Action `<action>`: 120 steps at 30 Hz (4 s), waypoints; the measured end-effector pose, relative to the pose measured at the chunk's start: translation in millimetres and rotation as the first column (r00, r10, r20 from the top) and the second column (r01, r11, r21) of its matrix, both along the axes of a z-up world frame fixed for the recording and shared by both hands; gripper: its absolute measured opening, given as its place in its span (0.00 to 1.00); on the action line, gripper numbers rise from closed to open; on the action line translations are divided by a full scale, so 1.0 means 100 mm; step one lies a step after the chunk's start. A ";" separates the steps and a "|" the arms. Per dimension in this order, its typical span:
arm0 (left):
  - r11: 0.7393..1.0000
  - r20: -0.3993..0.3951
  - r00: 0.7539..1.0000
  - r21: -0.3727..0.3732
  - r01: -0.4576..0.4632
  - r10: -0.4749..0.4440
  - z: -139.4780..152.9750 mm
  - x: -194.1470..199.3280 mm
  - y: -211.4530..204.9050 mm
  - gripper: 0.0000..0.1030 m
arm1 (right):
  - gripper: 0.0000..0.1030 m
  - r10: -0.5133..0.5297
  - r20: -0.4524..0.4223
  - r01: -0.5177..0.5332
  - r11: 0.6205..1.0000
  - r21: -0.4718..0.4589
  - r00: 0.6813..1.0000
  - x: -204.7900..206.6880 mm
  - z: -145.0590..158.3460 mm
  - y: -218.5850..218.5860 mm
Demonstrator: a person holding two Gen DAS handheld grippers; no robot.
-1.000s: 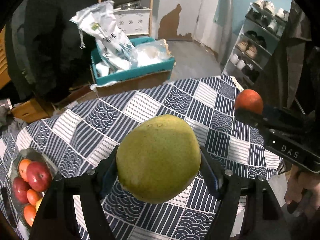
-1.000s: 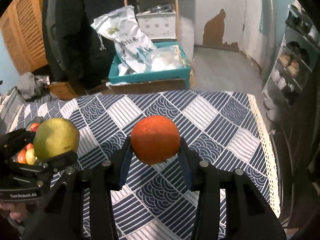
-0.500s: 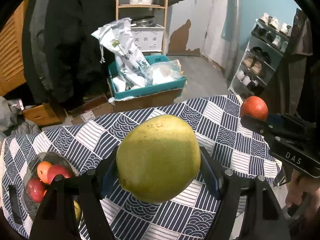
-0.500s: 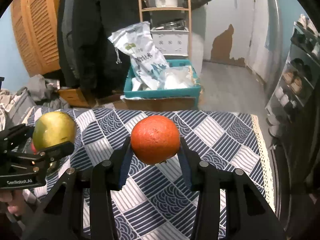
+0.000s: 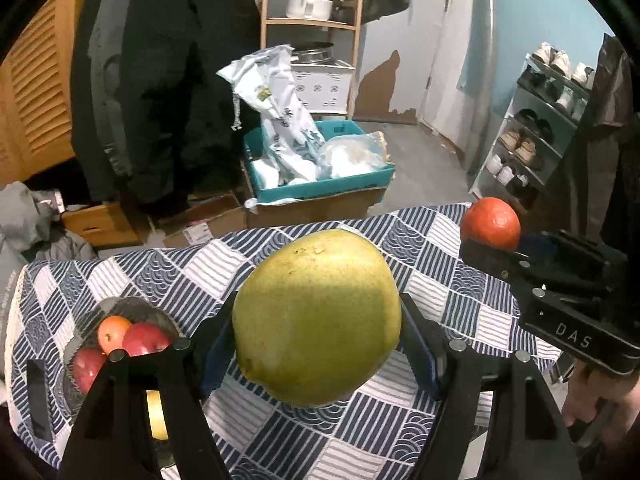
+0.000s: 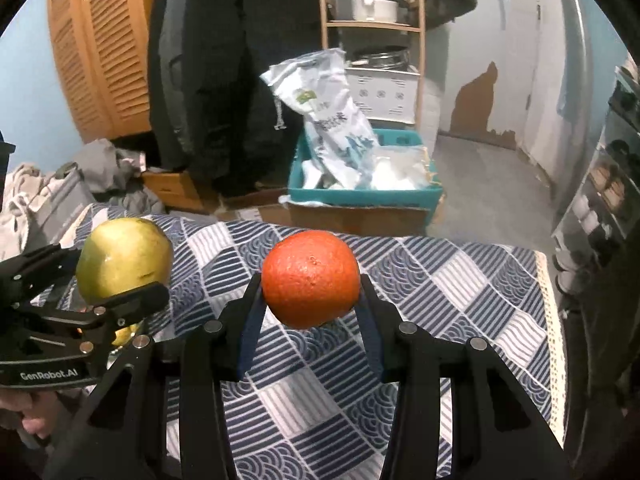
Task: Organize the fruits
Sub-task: 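Lift the pomelo and small orange and carry them toward the glass bowl, then lower the pomelo into the bowl with the left gripper while the right lowers the orange, then open both grippers and withdraw them up from the bowl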
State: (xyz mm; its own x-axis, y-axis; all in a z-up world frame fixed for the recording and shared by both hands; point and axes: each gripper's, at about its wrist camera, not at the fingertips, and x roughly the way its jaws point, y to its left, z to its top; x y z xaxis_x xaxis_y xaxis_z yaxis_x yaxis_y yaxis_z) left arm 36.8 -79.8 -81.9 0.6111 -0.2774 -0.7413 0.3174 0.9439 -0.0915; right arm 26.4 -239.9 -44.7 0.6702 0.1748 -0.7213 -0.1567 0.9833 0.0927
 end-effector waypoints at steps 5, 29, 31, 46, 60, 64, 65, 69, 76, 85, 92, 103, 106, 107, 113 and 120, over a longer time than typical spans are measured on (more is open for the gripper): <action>0.999 -0.002 0.999 -0.005 -0.043 0.043 -0.01 0.00 0.25 0.74 | 0.42 0.036 0.002 -0.036 0.999 0.001 0.999 0.06 0.01 0.22; 0.964 -0.033 0.964 0.034 -0.263 0.264 -0.29 0.03 1.46 0.74 | 0.42 0.226 -0.045 -0.226 0.974 0.010 0.973 0.37 -0.20 1.43; 0.959 -0.040 0.959 0.039 -0.280 0.282 -0.33 0.04 1.55 0.74 | 0.42 0.237 -0.051 -0.237 0.971 0.013 0.970 0.40 -0.23 1.51; 0.927 -0.148 0.915 0.063 -0.369 0.374 -0.79 0.08 2.07 0.74 | 0.42 0.336 -0.121 -0.334 0.942 0.042 0.934 0.53 -0.56 2.07; 0.917 -0.260 0.880 0.081 -0.390 0.397 -1.14 0.15 2.20 0.74 | 0.42 0.388 -0.224 -0.384 0.921 0.061 0.894 0.59 -0.95 2.35; 0.920 -0.281 0.877 0.095 -0.380 0.391 -1.20 0.17 2.18 0.74 | 0.42 0.403 -0.242 -0.399 0.914 0.068 0.883 0.59 -0.99 2.40; 0.921 -0.285 0.876 0.098 -0.378 0.390 -1.21 0.17 2.17 0.74 | 0.42 0.407 -0.246 -0.403 0.912 0.071 0.880 0.59 -1.00 2.41; 0.922 -0.309 0.869 0.110 -0.372 0.387 -1.27 0.18 2.16 0.74 | 0.43 0.416 -0.263 -0.411 0.908 0.075 0.870 0.59 -1.05 2.44; 0.924 -0.322 0.867 0.111 -0.365 0.381 -1.28 0.18 2.15 0.74 | 0.44 0.416 -0.291 -0.404 0.909 0.102 0.862 0.63 -1.12 2.45; 0.922 -0.340 0.859 0.087 -0.378 0.384 -1.24 0.16 2.18 0.74 | 0.44 0.422 -0.314 -0.404 0.906 0.124 0.851 0.65 -1.17 2.46; 0.914 -0.284 0.870 0.078 -0.399 0.404 -1.06 0.13 2.24 0.83 | 0.51 0.417 -0.294 -0.378 0.908 0.181 0.860 0.70 -1.09 2.39; 0.916 -0.197 0.894 0.094 -0.391 0.402 -0.71 0.07 2.14 0.83 | 0.53 0.370 -0.211 -0.354 0.928 0.111 0.905 0.65 -0.70 2.28; 0.921 -0.173 0.904 0.080 -0.382 0.390 -0.57 0.06 2.08 0.83 | 0.60 0.341 -0.174 -0.332 0.940 0.081 0.924 0.62 -0.53 2.21; 0.923 -0.159 0.909 0.077 -0.378 0.385 -0.50 0.06 2.05 0.83 | 0.62 0.331 -0.164 -0.323 0.944 0.073 0.929 0.61 -0.48 2.18; 0.931 -0.080 0.928 0.069 -0.360 0.364 -0.20 0.03 1.90 0.83 | 0.67 0.266 -0.093 -0.265 0.964 0.022 0.959 0.52 -0.15 1.98; 0.936 -0.027 0.936 0.026 -0.351 0.351 0.12 0.00 1.77 0.83 | 0.74 0.192 -0.003 -0.192 0.981 -0.027 0.981 0.38 0.19 1.72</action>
State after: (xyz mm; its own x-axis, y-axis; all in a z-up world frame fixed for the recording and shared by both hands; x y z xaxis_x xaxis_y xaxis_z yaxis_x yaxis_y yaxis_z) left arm 37.1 97.6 -69.7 0.6437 -0.0340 -0.7646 -0.0371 0.9964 -0.0756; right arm 64.8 -67.4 -26.1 0.6256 0.2806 -0.7279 -0.3424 0.9372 0.0670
